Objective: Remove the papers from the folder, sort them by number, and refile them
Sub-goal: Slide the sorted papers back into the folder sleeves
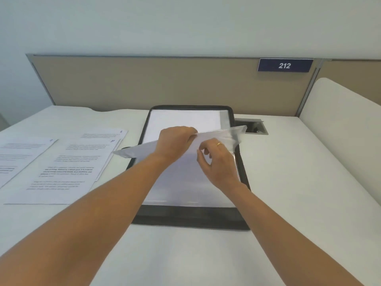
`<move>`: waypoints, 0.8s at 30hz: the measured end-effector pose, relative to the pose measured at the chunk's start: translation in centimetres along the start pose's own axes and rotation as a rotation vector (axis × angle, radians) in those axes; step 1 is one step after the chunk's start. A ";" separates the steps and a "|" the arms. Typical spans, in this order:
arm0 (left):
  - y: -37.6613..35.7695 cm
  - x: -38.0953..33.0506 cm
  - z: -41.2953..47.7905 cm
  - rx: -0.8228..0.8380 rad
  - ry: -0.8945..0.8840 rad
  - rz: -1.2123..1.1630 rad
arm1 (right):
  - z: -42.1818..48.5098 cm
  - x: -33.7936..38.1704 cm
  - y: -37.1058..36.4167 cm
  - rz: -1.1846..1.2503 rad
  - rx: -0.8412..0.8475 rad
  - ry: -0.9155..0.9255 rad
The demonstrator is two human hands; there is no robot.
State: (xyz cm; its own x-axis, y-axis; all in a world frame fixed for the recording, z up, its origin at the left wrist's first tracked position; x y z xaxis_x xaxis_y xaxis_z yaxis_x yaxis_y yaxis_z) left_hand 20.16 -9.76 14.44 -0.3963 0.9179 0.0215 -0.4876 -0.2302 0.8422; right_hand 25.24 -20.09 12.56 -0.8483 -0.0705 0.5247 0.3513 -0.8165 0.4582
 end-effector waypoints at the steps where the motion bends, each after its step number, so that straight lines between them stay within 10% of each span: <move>1: 0.5 0.0 0.7 -0.023 -0.014 0.007 | 0.0 -0.1 -1.6 -0.038 0.079 0.014; 7: 1.0 0.6 3.9 -0.003 -0.045 0.098 | 0.8 -3.5 -10.5 -0.457 0.554 -0.015; 15: 2.3 2.4 2.2 -0.347 -0.078 0.190 | 3.9 -8.0 -14.9 -0.686 0.701 -0.094; 24: -7.0 7.2 -5.1 -0.009 0.162 -0.058 | 3.5 -13.5 -17.3 -0.718 0.811 -0.252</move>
State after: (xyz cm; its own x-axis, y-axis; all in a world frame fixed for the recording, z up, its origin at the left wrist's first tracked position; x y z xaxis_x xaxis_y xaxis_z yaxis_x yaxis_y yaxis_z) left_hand 16.72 -3.18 5.92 -0.4870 0.8658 -0.1152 -0.5199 -0.1814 0.8347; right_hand 31.96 -2.97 0.06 -0.8862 0.4617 0.0379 0.0437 0.0020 0.9990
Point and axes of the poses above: each hand's wrist, its own z-axis towards the middle knuckle, its own y-axis out of the back of the hand, x = y × z, the point moved 10 cm from there along z, towards the middle knuckle, and after that the axes turned 11 degrees about -y, right-handed, at the moved point
